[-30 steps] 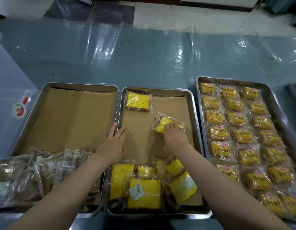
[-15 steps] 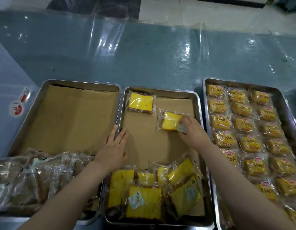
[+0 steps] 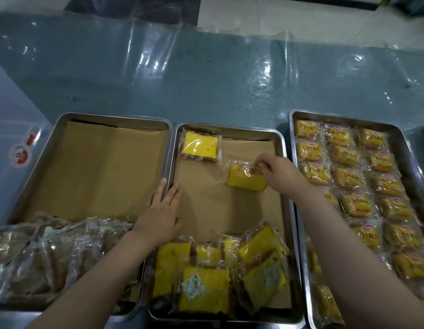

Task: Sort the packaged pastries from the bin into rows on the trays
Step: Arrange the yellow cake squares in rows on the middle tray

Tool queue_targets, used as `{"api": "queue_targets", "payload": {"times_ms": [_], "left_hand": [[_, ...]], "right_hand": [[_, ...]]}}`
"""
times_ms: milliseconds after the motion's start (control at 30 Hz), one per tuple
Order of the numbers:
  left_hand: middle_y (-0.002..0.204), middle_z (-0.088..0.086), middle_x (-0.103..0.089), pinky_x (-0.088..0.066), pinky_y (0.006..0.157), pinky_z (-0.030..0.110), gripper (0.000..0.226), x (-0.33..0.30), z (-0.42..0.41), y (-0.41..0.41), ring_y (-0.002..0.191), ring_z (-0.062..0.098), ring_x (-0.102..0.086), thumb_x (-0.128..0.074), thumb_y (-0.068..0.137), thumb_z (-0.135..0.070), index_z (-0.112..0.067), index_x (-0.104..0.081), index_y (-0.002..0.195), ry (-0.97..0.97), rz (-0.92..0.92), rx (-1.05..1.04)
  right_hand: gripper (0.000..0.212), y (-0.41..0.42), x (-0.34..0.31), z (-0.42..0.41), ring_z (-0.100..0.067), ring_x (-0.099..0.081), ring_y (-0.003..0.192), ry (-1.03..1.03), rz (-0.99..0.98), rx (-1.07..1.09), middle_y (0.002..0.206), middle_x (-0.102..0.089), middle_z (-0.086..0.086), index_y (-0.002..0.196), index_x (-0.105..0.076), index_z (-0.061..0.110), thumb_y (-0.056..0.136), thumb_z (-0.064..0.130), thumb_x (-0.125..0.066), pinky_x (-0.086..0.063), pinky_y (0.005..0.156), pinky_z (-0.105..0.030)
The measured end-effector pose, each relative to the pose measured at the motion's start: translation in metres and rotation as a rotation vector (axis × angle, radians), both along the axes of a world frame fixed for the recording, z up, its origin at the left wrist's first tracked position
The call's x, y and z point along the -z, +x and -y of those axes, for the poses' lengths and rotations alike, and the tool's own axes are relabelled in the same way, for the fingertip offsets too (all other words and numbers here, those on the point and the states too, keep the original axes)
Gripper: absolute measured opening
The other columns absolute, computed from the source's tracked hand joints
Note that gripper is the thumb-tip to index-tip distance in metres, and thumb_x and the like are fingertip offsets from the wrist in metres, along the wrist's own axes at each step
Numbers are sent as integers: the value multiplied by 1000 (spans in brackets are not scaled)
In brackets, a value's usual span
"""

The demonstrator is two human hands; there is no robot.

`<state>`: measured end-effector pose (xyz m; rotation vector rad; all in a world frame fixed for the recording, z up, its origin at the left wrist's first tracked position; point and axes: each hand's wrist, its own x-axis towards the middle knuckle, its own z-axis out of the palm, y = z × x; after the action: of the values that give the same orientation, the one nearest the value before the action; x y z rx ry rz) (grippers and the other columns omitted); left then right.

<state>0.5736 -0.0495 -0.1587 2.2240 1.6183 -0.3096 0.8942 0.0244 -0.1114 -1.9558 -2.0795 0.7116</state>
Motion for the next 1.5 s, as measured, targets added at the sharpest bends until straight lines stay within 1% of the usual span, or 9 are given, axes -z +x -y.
{"api": "queue_targets", "payload": {"times_ms": [100,233,367,533,700,833,1100,1367,1500], "left_hand": [[163,-4,12,-10,119,44,78,0,0,0,145,26,27,-44,96,-40,-16,1,156,3,2,-2],[163,-2,10,-10,119,44,79,1,0,0,144,26,27,-45,96,-38,-15,0,156,4,22,-7],[163,-3,13,-9,119,43,78,1,1,0,143,25,29,-43,97,-38,-16,3,156,10,12,-3],[163,-2,9,-8,119,44,78,2,1,-1,144,25,27,-45,96,-40,-16,-1,156,16,21,-4],[163,-2,9,-7,119,43,78,4,1,-2,142,24,29,-44,96,-39,-16,0,156,26,17,1],[163,-3,7,-7,120,44,78,5,0,-2,144,24,27,-45,95,-38,-16,-3,156,20,36,-8],[163,-5,8,-6,120,43,76,0,0,-1,145,24,27,-45,96,-37,-17,-4,156,-15,59,-20],[161,-9,-15,-10,119,34,53,-12,1,-14,148,14,15,-40,100,-14,-21,-29,151,-106,297,-87],[162,-6,-12,-10,117,26,54,-14,8,-22,149,12,1,-39,98,-6,-20,-33,150,-86,367,-94]], "right_hand": [[22,-3,10,-2,-25,-58,102,168,91,69,110,-64,-5,116,-63,16,99,19,-50,-50,84,-42],[20,-10,14,10,-26,-54,96,461,149,87,103,-62,-6,106,-67,11,90,7,-55,-45,81,-39],[26,-20,39,30,-31,-59,105,289,213,-104,115,-66,-7,112,-69,9,89,9,-57,-49,88,-42],[39,-26,55,37,-26,-48,127,156,306,-47,135,-57,-5,126,-60,9,94,33,-57,-43,102,-39],[48,-21,55,10,-24,-29,144,78,352,-24,152,-39,-8,144,-40,8,100,26,-46,-18,121,-41],[51,-17,57,-11,-24,-15,149,49,340,-18,158,-29,-6,148,-33,8,99,18,-40,-4,123,-41],[52,-15,41,-34,-34,3,150,-62,520,-38,164,-3,-7,144,-40,24,92,26,-47,2,121,-51],[58,-53,13,41,-28,-3,150,-33,344,-133,164,-7,-4,153,-28,22,96,25,-42,-2,120,-49],[53,-84,17,83,-25,-25,145,-79,32,-251,156,-34,-2,145,-45,21,93,16,-48,-22,118,-40]]}}
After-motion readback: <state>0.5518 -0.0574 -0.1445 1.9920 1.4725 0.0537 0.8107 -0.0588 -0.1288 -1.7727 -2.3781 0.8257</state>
